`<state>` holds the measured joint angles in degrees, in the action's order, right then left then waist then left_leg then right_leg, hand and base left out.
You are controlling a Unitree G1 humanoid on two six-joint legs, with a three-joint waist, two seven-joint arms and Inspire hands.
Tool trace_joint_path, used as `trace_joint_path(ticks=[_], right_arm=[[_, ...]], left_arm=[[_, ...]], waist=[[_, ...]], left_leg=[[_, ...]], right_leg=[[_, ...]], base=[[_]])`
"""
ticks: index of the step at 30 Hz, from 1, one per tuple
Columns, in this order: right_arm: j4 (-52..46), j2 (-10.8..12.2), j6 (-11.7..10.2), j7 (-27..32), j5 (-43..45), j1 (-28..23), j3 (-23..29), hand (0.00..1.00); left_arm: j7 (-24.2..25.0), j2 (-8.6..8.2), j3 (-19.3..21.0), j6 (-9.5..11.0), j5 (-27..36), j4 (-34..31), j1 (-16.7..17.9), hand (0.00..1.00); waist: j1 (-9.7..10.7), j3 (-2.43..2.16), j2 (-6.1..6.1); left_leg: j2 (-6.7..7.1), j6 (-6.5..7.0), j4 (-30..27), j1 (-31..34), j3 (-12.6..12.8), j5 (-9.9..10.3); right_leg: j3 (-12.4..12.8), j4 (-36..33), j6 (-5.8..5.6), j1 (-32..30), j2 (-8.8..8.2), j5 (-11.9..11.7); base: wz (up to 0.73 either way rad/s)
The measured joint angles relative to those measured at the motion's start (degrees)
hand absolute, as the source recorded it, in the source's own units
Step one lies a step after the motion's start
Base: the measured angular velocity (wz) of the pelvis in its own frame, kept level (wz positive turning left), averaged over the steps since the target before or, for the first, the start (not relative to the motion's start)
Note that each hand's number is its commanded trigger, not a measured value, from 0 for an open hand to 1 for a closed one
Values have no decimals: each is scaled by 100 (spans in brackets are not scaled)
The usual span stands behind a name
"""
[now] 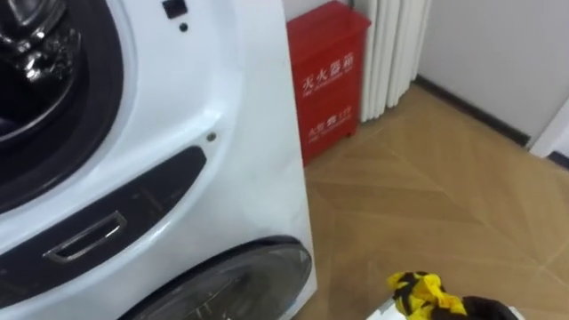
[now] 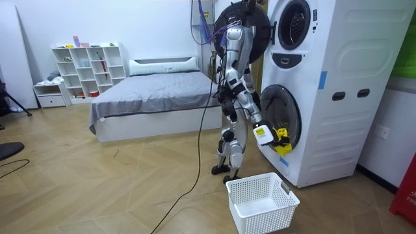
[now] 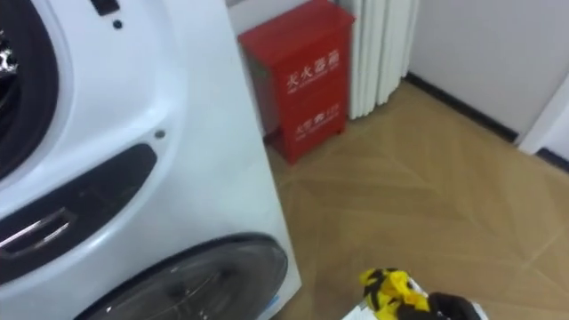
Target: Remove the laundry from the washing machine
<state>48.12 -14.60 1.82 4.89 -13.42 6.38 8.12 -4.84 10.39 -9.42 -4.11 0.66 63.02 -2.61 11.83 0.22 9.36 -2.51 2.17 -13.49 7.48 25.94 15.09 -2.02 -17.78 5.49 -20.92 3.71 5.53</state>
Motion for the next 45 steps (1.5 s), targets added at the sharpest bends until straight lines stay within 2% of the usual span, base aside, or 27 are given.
trace_joint_path(ticks=[1,4,11,16,17,18,19,21,27,36,45], right_arm=[[55,0,-45,109,-11,57,0,100],[118,0,-102,365,-15,79,-1,100],[135,-1,-181,860,-202,311,0,100],[167,-12,-358,1276,-180,598,0,100],[194,-22,-386,1325,-185,609,1,76],[241,-40,-424,1414,-185,614,1,6],[251,-44,-428,1514,-186,607,5,0],[251,-45,-428,1633,-199,599,8,0],[249,-47,-433,1814,-208,587,73,0],[242,-172,-433,1910,-203,577,74,0],[-119,-165,-430,1946,-180,262,119,0]], left_arm=[[-34,-11,-4,4,0,65,-30,0],[-168,-23,-30,2,0,119,-113,0],[-236,-43,-100,68,4,103,-267,0],[-474,-49,-300,89,405,75,-339,0],[-510,-49,-322,90,458,55,-338,0],[-585,-49,-355,97,568,12,-335,0],[-632,-49,-368,104,642,-35,-334,0],[-674,-50,-372,110,658,-126,-314,0],[-718,-53,-378,165,660,-123,-289,0],[-717,-66,-377,158,660,-116,-286,0],[-703,-65,-376,158,667,-113,-60,0]], waist=[[1,21,34],[-3,20,59],[-95,27,57],[-101,36,65],[-102,39,69],[-108,44,75],[-108,58,87],[-109,74,91],[-101,76,89],[-86,81,65],[40,61,-56]], left_leg=[[12,2,3,50,-19,-28],[62,-1,11,199,-153,-114],[78,-5,-3,391,-185,-120],[91,-3,-10,568,-222,-122],[90,-2,-10,569,-224,-122],[90,-2,-10,570,-227,-122],[90,-2,-10,576,-226,-122],[108,-2,-7,590,-219,-122],[139,-2,-10,641,-241,-122],[146,-3,-12,619,-227,-123],[146,-3,-8,586,-242,-123]], right_leg=[[-24,-1,5,-44,-19,-2],[-58,-30,14,-182,-73,3],[-47,-138,47,-424,-82,25],[-41,-257,54,-633,-90,23],[-41,-257,55,-634,-89,24],[-41,-257,60,-633,-89,29],[-41,-257,61,-638,-89,33],[-26,-310,62,-688,-102,63],[27,-415,68,-821,-113,127],[47,-493,70,-823,-115,159],[45,-422,62,-763,-112,151]], base=[[10],[13],[-1],[0],[0],[0],[0],[-5],[-4],[0],[0]])
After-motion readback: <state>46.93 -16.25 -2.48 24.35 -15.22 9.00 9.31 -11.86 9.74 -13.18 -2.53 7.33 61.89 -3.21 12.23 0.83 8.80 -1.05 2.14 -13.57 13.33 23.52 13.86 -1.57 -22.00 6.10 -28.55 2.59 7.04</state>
